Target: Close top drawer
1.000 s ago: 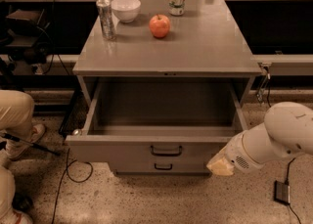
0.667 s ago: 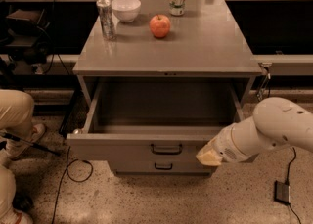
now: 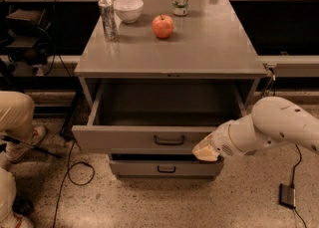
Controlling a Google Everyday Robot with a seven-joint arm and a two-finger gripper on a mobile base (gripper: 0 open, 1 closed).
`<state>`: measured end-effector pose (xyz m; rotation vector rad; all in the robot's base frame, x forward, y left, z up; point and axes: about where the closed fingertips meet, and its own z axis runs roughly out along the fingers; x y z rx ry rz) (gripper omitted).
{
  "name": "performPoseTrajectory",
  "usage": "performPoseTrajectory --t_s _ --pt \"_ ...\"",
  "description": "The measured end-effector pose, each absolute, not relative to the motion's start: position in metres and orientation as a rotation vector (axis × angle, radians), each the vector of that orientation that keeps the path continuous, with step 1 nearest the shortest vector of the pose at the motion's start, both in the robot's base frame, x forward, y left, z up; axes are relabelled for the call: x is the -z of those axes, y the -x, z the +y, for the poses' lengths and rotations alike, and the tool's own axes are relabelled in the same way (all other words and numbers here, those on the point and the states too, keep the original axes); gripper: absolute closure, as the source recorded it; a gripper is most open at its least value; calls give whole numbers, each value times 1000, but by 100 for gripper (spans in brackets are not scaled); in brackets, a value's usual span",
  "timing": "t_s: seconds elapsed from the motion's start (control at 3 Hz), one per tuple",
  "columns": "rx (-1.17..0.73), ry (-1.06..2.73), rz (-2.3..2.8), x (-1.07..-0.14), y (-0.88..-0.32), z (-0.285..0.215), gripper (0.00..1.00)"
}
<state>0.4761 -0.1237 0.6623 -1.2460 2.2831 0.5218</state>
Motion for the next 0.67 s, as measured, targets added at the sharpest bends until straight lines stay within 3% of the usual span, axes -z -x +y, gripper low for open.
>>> performPoseTrajectory --t_s 0.67 --pt "-423 1207 2237 -657 -506 -146 100"
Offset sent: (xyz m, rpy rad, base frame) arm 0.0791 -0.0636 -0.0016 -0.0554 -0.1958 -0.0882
